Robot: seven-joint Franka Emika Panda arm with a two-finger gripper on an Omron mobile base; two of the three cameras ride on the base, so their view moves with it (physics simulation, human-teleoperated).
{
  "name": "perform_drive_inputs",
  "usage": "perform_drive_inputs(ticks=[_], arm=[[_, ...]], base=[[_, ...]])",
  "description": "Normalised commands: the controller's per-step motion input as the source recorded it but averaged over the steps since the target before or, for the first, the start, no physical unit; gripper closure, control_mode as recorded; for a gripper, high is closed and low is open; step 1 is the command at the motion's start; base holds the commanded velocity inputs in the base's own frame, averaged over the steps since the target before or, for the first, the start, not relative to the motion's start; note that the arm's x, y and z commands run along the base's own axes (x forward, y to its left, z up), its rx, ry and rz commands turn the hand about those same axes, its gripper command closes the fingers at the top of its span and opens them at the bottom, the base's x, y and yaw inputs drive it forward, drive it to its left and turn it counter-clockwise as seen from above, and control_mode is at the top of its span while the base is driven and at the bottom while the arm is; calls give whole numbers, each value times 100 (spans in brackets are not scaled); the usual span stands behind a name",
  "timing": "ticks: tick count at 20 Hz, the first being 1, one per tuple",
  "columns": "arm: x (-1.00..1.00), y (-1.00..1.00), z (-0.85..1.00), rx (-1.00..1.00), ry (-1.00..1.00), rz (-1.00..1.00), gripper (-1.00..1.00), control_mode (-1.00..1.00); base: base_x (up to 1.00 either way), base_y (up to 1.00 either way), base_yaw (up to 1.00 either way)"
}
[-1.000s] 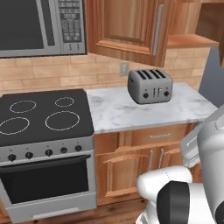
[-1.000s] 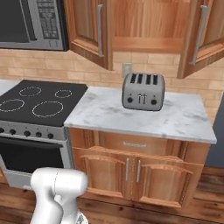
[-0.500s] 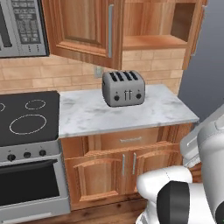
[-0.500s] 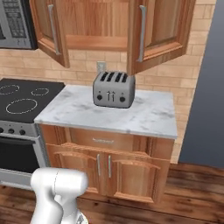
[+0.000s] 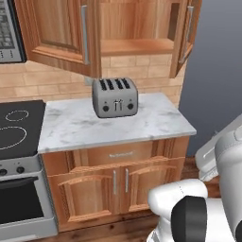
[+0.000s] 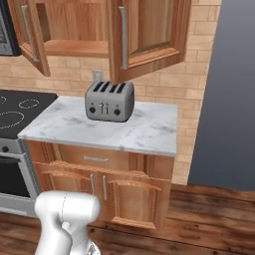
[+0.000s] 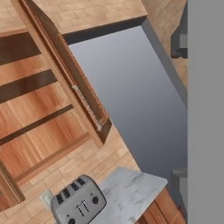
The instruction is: Close all open cabinet doors.
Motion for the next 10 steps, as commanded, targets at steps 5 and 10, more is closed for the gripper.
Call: perform_drive_inputs(ticks=[5, 10], arm=[[0, 0, 0, 0, 0, 0, -100, 100], [0, 0, 0, 0, 0, 0, -100, 100]], base=[[52, -26, 0], [64, -5, 0]])
